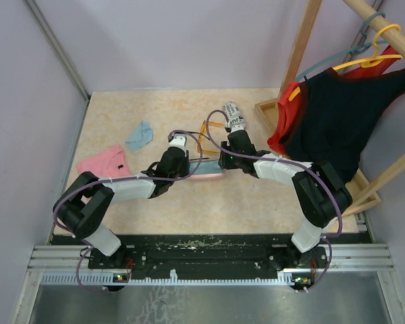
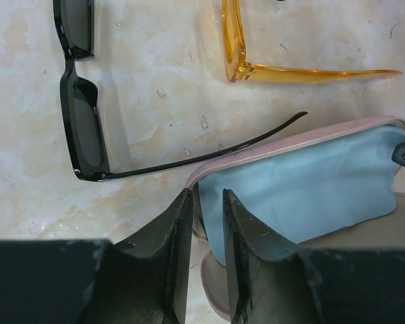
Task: Organize the sunglasses
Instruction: Place the glasses cleaning cloth in the sunglasses case.
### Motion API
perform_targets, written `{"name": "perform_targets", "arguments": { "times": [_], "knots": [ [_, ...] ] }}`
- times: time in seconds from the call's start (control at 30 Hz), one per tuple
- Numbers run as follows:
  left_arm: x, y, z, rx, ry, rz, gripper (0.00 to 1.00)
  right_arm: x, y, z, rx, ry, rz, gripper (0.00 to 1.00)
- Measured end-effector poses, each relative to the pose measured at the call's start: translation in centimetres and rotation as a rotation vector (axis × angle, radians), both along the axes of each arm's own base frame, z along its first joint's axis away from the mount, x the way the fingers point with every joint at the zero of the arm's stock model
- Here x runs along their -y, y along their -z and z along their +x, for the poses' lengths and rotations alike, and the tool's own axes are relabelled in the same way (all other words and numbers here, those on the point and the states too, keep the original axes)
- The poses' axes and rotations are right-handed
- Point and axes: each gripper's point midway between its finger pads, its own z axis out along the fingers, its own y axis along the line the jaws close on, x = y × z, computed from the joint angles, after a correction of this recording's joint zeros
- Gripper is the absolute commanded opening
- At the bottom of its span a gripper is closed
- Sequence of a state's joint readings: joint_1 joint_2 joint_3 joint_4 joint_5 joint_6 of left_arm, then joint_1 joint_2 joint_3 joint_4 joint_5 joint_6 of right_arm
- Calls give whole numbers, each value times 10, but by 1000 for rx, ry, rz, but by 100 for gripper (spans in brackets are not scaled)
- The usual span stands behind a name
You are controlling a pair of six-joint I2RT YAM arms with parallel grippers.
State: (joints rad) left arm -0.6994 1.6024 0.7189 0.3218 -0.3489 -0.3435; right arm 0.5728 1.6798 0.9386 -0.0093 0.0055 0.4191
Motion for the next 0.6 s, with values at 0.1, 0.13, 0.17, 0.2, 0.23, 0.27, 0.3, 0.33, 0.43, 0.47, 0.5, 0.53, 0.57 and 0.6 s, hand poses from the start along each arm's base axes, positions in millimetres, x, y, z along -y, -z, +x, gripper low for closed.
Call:
{"name": "perform_targets", "arguments": {
  "times": [0.1, 0.13, 0.17, 0.2, 0.23, 0.27, 0.3, 0.33, 0.43, 0.47, 0.5, 0.53, 0.57, 0.6],
  "knots": [
    [0, 0, 0, 0, 0, -1, 38, 0, -10, 0, 18, 0, 12, 31],
    [0, 0, 0, 0, 0, 0, 39, 0, -15, 0, 27, 0, 17, 32],
    [0, -1, 0, -1, 0, 0, 39, 0, -19, 0, 35, 0, 22, 32],
    [0, -2, -1, 0, 0, -1, 40, 0, -22, 1, 42, 0, 26, 32],
    [-1, -3, -1, 1, 0, -2, 41, -1, -25, 1, 48, 0, 31, 33],
    [-1, -5, -1, 5, 0, -5, 41, -1, -28, 1, 54, -1, 34, 33],
    [0, -8, -1, 9, 0, -10, 41, 0, -30, 1, 59, 0, 38, 33],
    [0, -11, -1, 14, -1, -15, 42, 0, -32, 0, 63, 0, 40, 33],
    [0, -20, 0, 31, -2, -34, 43, 3, -33, -5, 65, -3, 37, 35],
    [0, -24, 0, 37, -3, -41, 43, 5, -32, -6, 65, -6, 34, 36],
    [0, -26, -1, 41, -4, -48, 44, 6, -32, -8, 68, -10, 29, 37],
    [0, -29, -1, 44, -5, -54, 44, 7, -32, -9, 69, -16, 22, 38],
    [0, -31, -2, 47, -5, -60, 45, 8, -32, -10, 75, -24, 15, 38],
    [-1, -33, -3, 49, -5, -66, 46, 9, -32, -10, 80, -35, 4, 39]
  ]
}}
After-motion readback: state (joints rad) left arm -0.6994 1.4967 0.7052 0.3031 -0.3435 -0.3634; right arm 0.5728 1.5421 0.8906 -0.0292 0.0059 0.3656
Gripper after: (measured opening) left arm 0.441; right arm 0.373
